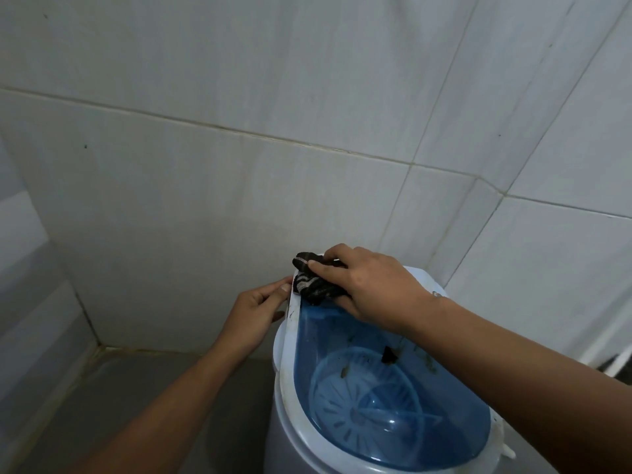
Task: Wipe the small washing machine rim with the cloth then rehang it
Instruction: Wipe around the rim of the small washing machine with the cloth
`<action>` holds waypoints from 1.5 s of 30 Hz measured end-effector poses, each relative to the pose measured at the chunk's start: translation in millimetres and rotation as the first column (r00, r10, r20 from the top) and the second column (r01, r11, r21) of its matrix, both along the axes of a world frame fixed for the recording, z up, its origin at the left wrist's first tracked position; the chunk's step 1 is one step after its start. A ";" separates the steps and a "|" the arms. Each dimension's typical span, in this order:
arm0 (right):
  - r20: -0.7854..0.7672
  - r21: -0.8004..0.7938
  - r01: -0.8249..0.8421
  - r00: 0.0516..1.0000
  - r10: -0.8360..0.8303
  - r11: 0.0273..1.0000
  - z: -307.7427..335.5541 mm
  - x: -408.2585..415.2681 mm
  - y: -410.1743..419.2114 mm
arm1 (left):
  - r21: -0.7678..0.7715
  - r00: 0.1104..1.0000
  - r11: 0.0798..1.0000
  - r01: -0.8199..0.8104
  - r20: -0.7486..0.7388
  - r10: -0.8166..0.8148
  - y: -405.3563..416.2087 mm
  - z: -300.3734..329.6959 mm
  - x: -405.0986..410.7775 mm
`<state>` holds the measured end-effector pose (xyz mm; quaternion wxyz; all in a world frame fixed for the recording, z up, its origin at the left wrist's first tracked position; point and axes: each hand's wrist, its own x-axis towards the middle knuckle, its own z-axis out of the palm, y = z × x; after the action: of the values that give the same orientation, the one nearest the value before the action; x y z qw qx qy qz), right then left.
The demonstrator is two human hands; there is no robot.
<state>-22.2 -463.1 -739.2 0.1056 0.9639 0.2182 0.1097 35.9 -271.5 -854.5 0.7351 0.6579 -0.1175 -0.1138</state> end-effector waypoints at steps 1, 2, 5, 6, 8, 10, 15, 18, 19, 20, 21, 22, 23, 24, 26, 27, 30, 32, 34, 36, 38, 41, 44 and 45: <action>-0.014 0.019 -0.001 1.000 0.001 1.000 1.5 1.4 0.9 | -0.001 1.000 1.000 0.008 0.000 -0.008 0.1 1.2 -1.5; -0.022 0.060 0.014 1.000 -0.012 0.998 6.3 3.7 1.0 | -0.001 1.000 1.000 0.018 0.007 -0.018 0.1 2.8 -3.5; 0.043 0.181 0.094 0.994 -0.103 0.979 28.7 14.5 -3.8 | 0.045 0.998 0.998 0.033 0.044 -0.035 -0.1 2.7 -8.0; 0.065 0.205 0.098 0.991 -0.113 0.974 34.1 15.7 -4.7 | 0.057 0.998 0.998 0.029 0.055 -0.033 -0.9 1.8 -9.0; 0.027 0.205 0.064 0.997 -0.071 0.977 35.5 12.2 1.2 | 0.046 0.997 0.999 0.008 0.076 -0.012 -3.2 -1.4 -10.0; -0.055 0.120 0.040 0.998 -0.034 0.992 24.1 2.6 12.7 | 0.030 0.995 0.999 -0.023 0.098 0.020 -6.4 -5.0 -10.4; 0.055 -0.014 0.348 0.936 -0.347 0.937 19.7 14.3 5.9 | 0.039 0.992 0.998 -0.052 0.113 0.048 -7.1 -8.1 -12.5; 0.058 -0.023 0.434 0.900 -0.432 0.901 26.7 20.1 11.7 | 0.045 0.993 0.998 -0.052 0.113 0.047 -7.6 -8.1 -14.1; 0.042 -0.005 0.378 0.925 -0.377 0.926 23.9 17.3 18.0 | 0.047 0.993 0.997 -0.057 0.108 0.052 -8.5 -8.6 -14.2; 0.021 0.015 0.301 0.953 -0.301 0.954 19.7 11.7 25.3 | 0.040 0.993 0.997 -0.069 0.099 0.064 -9.7 -10.5 -13.2; 0.004 0.039 0.216 0.976 -0.217 0.976 16.0 3.9 31.5 | 0.029 0.993 0.996 -0.080 0.088 0.077 -10.6 -12.9 -11.9; -0.010 0.051 0.154 0.988 -0.153 0.987 13.9 -2.7 34.1 | 0.018 0.994 0.996 -0.085 0.076 0.084 -11.2 -15.0 -11.1; -0.017 0.036 0.133 0.991 -0.133 0.990 14.1 -5.0 32.6 | 0.016 0.994 0.996 -0.085 0.068 0.083 -11.2 -15.9 -10.9; -0.013 0.007 0.167 0.986 -0.167 0.986 16.9 -2.8 27.3 | 0.018 0.995 0.997 -0.080 0.067 0.079 -10.8 -16.1 -11.1; 0.008 -0.026 0.331 0.944 -0.331 0.943 26.2 7.3 12.9 | 0.017 0.996 0.997 -0.070 0.064 0.069 -9.4 -14.5 -12.5; 0.016 -0.026 0.392 0.920 -0.392 0.919 30.0 11.2 8.6 | 0.019 0.996 0.998 -0.065 0.059 0.064 -9.4 -13.5 -13.1; 0.042 -0.007 0.333 0.942 -0.332 0.943 27.2 12.9 20.4 | 0.012 0.999 0.999 -0.029 0.029 0.029 -10.6 -10.0 -13.5; 0.016 0.005 0.198 0.980 -0.198 0.980 17.0 2.4 33.6 | -0.007 1.000 1.000 -0.017 0.000 0.017 -11.9 -7.5 -11.4; 0.000 0.014 0.126 0.992 -0.126 0.992 13.3 -8.0 33.6 | 0.010 1.000 1.000 0.013 0.003 -0.013 -10.4 -2.2 -11.1; 0.003 0.006 0.196 0.981 -0.196 0.981 17.4 -8.9 20.9 | 0.047 0.999 0.998 0.048 0.013 -0.049 -7.7 -2.5 -12.0; 0.021 0.001 0.303 0.953 -0.303 0.953 21.3 -5.4 8.1 | 0.078 0.996 0.993 0.088 0.004 -0.089 -4.1 -4.4 -18.4; 0.059 0.000 0.340 0.939 -0.340 0.940 20.3 -1.4 8.1 | 0.130 0.992 0.984 0.123 0.002 -0.124 1.4 -8.8 -36.4; 0.035 0.012 0.280 0.959 -0.281 0.960 13.6 -6.3 16.0 | 0.153 0.986 0.977 0.147 0.052 -0.157 7.2 -12.5 -53.3; 0.012 0.026 0.264 0.964 -0.264 0.964 14.3 -8.2 15.6 | 0.158 0.984 0.975 0.155 0.060 -0.166 8.9 -13.0 -55.8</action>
<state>-30.4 -447.6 -724.9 0.1093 0.9847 0.0859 0.1047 -19.9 -262.5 -867.6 0.6661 0.7044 -0.1879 -0.1574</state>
